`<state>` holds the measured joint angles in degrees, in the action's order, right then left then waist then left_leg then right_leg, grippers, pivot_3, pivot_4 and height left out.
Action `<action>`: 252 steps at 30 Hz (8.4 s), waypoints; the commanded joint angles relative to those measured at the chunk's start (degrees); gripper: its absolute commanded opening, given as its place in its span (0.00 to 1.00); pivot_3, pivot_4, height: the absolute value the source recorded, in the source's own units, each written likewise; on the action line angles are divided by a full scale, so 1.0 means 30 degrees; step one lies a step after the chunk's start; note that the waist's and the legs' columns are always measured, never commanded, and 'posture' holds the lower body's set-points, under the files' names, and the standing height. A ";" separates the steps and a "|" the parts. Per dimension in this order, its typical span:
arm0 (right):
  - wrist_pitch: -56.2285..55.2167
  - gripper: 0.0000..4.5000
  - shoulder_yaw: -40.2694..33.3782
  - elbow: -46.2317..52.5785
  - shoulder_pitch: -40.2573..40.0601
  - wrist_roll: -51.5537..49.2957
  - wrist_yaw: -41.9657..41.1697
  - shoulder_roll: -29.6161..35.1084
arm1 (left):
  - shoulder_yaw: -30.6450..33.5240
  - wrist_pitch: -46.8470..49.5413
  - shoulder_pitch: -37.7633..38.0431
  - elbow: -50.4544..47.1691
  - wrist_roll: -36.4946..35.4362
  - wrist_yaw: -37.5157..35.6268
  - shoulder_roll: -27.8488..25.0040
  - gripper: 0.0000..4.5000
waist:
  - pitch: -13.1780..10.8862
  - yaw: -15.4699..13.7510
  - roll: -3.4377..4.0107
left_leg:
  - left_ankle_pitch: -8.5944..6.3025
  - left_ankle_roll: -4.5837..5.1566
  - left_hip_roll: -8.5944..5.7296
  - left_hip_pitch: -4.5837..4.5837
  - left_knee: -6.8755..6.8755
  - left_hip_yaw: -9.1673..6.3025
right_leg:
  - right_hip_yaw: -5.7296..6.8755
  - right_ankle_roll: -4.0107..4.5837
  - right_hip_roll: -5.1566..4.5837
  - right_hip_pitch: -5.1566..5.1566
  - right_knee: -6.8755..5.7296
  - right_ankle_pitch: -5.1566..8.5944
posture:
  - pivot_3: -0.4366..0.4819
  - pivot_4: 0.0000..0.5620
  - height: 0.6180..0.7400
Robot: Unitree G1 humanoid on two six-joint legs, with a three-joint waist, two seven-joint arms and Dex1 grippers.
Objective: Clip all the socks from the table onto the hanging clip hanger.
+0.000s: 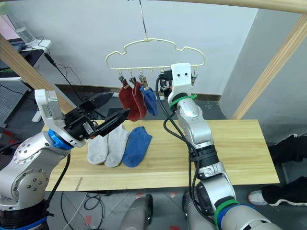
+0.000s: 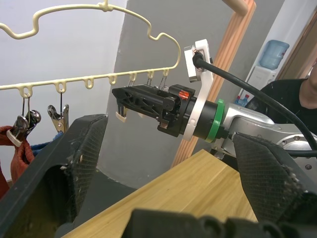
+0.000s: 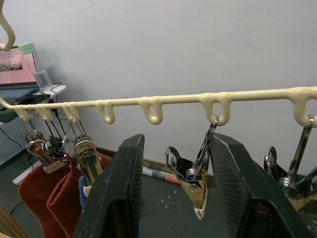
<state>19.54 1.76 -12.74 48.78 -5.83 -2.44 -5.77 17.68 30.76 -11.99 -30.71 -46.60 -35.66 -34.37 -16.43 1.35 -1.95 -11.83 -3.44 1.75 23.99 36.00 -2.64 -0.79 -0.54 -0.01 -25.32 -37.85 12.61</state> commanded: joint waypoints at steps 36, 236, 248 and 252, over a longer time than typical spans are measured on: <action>1.3128 0.00 -0.2983 0.4609 0.1604 -0.9188 -0.7102 0.4560 | -0.2610 -0.0159 0.2861 0.2865 0.5136 0.1363 -0.0245 1.00 | -0.0065 0.0083 0.0107 | -0.0005 0.0008 0.0012 0.0014 -0.0049 0.0000 | -0.0007 0.0015 0.0009 -0.0018 0.0037 0.0010 | 0.54 0.52 1.00; 0.5089 0.73 0.1720 0.8802 -0.3403 -0.0433 0.1013 0.2927 | -0.0625 0.2638 -0.1726 0.1726 -0.0481 -0.3132 -0.1505 1.00 | -0.0060 0.0106 0.0101 | 0.0008 0.0018 0.0004 0.0238 0.0088 -0.0013 | 0.0005 0.0001 0.0021 -0.0227 -0.0083 -0.0011 | 0.53 0.51 1.00; 0.3711 0.73 0.0776 0.6600 -0.2636 0.0972 0.2241 0.2080 | -0.0928 0.2449 -0.1932 0.1763 -0.0296 -0.2740 -0.1533 1.00 | -0.0061 0.0104 0.0101 | 0.0008 0.0019 0.0004 0.0238 0.0084 -0.0015 | 0.0008 0.0002 0.0020 -0.0227 -0.0080 -0.0011 | 0.54 0.52 1.00; 0.3615 0.59 0.0572 0.6192 -0.2448 0.0957 0.2204 0.1794 | -0.1030 0.2359 -0.1854 0.1772 -0.0247 -0.2763 -0.1509 1.00 | -0.0061 0.0108 0.0101 | 0.0008 0.0019 0.0004 0.0239 0.0082 -0.0013 | 0.0005 0.0002 0.0020 -0.0227 -0.0080 -0.0011 | 0.54 0.52 1.00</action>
<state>31.71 3.89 4.71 40.01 -3.43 3.89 0.01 14.13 39.20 -17.24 -23.73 -47.50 -44.02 -38.81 -16.61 1.68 -1.64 -11.81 -3.38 1.77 24.71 36.24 -2.68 -0.78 -0.53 0.04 -26.01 -38.09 12.57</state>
